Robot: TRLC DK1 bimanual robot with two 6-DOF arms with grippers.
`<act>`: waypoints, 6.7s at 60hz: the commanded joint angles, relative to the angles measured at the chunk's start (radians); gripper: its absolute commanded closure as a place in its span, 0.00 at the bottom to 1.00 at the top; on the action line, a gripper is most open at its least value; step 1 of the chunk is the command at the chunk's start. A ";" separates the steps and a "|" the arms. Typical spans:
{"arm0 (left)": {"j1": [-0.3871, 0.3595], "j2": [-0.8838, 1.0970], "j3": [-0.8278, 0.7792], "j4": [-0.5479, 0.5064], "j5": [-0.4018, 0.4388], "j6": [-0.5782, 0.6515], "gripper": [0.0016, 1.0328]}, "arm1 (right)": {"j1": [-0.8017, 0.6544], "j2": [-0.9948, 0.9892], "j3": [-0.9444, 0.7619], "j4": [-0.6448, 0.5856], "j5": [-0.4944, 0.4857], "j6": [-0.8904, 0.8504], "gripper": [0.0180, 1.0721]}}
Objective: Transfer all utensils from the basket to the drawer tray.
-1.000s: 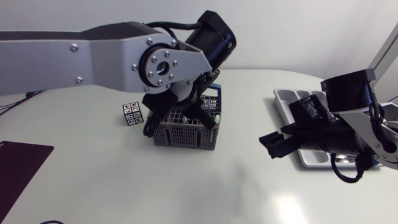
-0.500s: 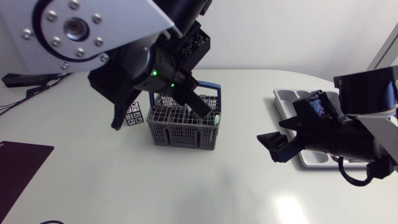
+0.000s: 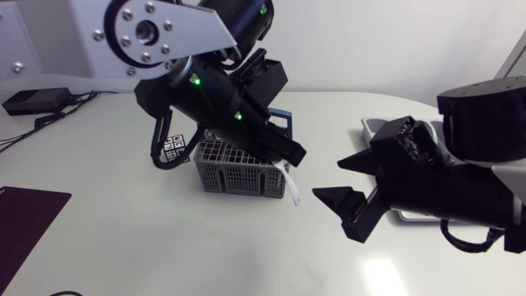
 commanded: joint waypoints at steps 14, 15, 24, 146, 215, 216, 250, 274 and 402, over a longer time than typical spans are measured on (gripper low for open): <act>0.046 0.093 0.090 -0.069 0.212 -0.064 0.96 | 0.064 0.125 0.081 0.027 -0.028 -0.017 0.27; 0.048 0.094 0.092 -0.072 0.218 -0.064 0.96 | 0.067 0.134 0.084 0.027 -0.028 -0.015 0.27; 0.063 0.102 0.095 -0.075 0.264 -0.067 0.96 | 0.077 0.177 0.097 0.042 -0.028 -0.011 0.37; 0.141 0.136 0.026 0.112 0.216 -0.033 0.25 | -0.905 0.361 0.138 -0.403 -0.500 -1.111 0.94; 0.068 0.203 -0.065 0.276 0.070 -0.024 0.25 | -1.338 0.872 0.344 -0.174 -0.163 -1.835 0.63; 0.066 0.205 -0.065 0.279 0.064 -0.022 0.25 | -1.339 0.866 0.336 -0.163 -0.164 -1.833 0.60; 0.036 0.277 -0.071 0.379 -0.103 -0.018 0.42 | -1.284 0.598 0.216 -0.255 -0.330 -1.608 0.33; 0.013 0.285 -0.082 0.408 -0.161 -0.019 0.79 | -1.124 0.348 0.037 -0.245 -0.411 -1.413 0.33; 0.178 -0.064 -0.115 0.253 0.448 -0.039 0.95 | -0.330 0.168 0.138 -0.174 -0.446 -0.480 0.16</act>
